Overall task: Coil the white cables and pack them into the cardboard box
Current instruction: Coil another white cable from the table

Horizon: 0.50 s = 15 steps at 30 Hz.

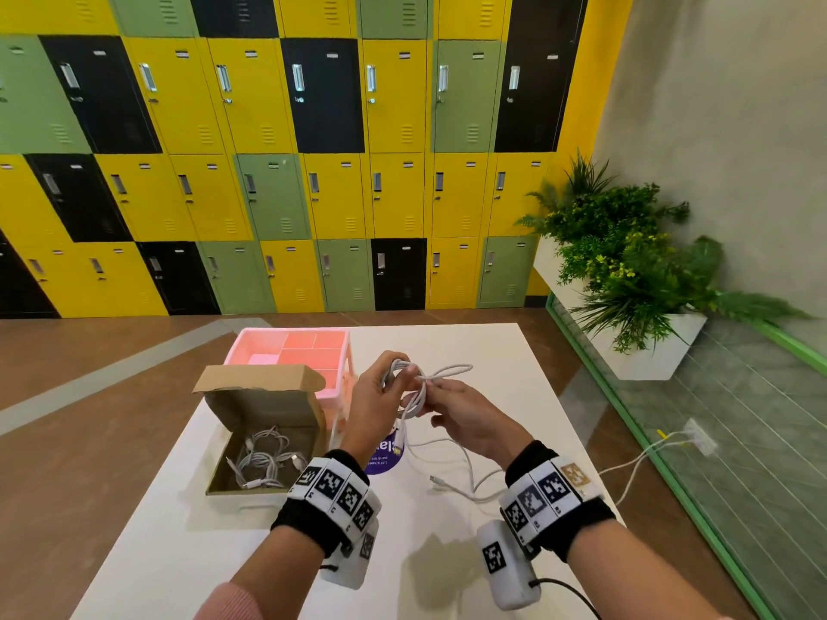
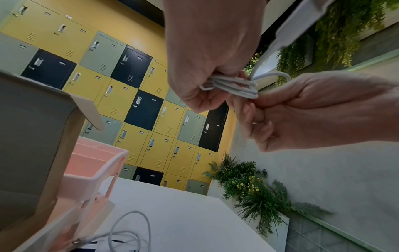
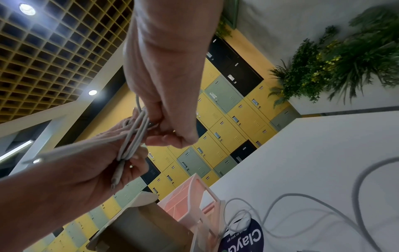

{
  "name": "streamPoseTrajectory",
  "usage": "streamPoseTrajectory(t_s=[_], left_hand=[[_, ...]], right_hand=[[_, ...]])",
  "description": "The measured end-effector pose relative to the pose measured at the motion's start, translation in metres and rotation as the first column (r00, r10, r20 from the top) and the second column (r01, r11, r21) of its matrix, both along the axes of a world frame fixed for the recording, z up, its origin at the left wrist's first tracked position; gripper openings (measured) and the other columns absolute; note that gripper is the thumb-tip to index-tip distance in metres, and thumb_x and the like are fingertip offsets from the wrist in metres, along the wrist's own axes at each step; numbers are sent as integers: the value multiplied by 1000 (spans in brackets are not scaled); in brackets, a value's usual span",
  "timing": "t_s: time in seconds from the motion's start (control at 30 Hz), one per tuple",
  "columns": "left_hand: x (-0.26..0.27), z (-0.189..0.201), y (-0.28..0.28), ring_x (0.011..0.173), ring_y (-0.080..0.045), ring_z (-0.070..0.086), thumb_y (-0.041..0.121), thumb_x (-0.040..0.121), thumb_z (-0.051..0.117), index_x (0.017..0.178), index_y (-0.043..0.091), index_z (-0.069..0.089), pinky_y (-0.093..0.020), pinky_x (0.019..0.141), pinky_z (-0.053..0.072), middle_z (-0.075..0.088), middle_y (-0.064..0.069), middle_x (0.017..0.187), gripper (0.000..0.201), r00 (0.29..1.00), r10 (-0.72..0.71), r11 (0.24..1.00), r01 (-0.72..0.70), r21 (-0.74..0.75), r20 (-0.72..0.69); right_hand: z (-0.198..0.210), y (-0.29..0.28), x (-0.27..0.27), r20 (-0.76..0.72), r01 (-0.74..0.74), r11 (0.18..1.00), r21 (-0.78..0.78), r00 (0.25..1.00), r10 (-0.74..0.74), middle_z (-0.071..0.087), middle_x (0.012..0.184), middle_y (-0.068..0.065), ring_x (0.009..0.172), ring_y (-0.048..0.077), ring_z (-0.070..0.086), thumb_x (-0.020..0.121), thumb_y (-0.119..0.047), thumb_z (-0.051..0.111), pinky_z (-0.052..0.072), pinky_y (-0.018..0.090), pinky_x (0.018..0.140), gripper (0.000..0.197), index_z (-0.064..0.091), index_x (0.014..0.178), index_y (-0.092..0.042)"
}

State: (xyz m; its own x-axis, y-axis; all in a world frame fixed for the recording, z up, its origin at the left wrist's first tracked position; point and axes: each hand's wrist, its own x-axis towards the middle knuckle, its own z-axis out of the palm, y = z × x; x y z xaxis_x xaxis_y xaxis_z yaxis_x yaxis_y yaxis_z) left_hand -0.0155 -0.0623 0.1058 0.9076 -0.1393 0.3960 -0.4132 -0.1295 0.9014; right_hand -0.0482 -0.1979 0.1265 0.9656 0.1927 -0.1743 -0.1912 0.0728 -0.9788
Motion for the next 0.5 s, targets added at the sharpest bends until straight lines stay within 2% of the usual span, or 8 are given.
streamPoseTrajectory(t_s=[0.07, 0.17, 0.2, 0.3, 0.37, 0.5], left_hand=[[-1, 3, 0, 77, -15, 67, 15, 94, 58, 93, 7, 58, -19, 64, 51, 65, -6, 83, 8, 1000, 22, 1000, -22, -6, 7], [-3, 8, 0, 75, -9, 70, 14, 95, 56, 96, 3, 57, -17, 57, 51, 66, -8, 85, 10, 1000, 23, 999, -24, -44, -17], [-3, 9, 0, 74, -6, 69, 14, 95, 56, 97, 3, 57, -16, 56, 50, 66, -7, 85, 11, 1000, 26, 999, -26, -38, -18], [-1, 7, 0, 72, 5, 63, 19, 96, 54, 96, 7, 56, -10, 58, 46, 65, 0, 84, 12, 998, 64, 996, -64, 55, 4], [1, 6, 1, 72, 3, 59, 21, 97, 52, 94, 10, 54, -11, 59, 43, 63, 2, 85, 11, 997, 75, 991, -76, 113, 10], [0, 7, 2, 70, -1, 55, 20, 99, 49, 93, 11, 51, -14, 54, 43, 58, 3, 81, 11, 998, 66, 977, -64, 204, -6]], right_hand=[[2, -1, -2, -27, -39, 996, 84, 999, 41, 67, 87, -2, 72, 7, 56, 99, -11, 35, 29, 26, 62, 30, 65, 99, -15], [6, -4, -3, -68, -106, 971, 214, 990, 123, 65, 92, 0, 77, 9, 54, 86, -10, 34, 31, 26, 64, 35, 57, 111, -8], [8, -4, -3, -63, -112, 976, 189, 990, 126, 65, 91, 0, 79, 10, 53, 83, -12, 37, 32, 26, 66, 35, 56, 112, -8], [7, -1, -1, 34, -117, 991, -70, 992, 119, 63, 99, -3, 91, 11, 55, 92, -14, 51, 36, 28, 77, 23, 60, 114, -18], [4, -2, 2, 60, -104, 982, -158, 992, 115, 63, 109, -2, 101, 13, 57, 94, -19, 56, 38, 31, 84, 28, 57, 122, -17], [6, -8, 3, 50, -139, 966, -217, 987, 153, 64, 102, -1, 96, 11, 60, 94, -17, 58, 43, 31, 80, 31, 56, 124, -10]])
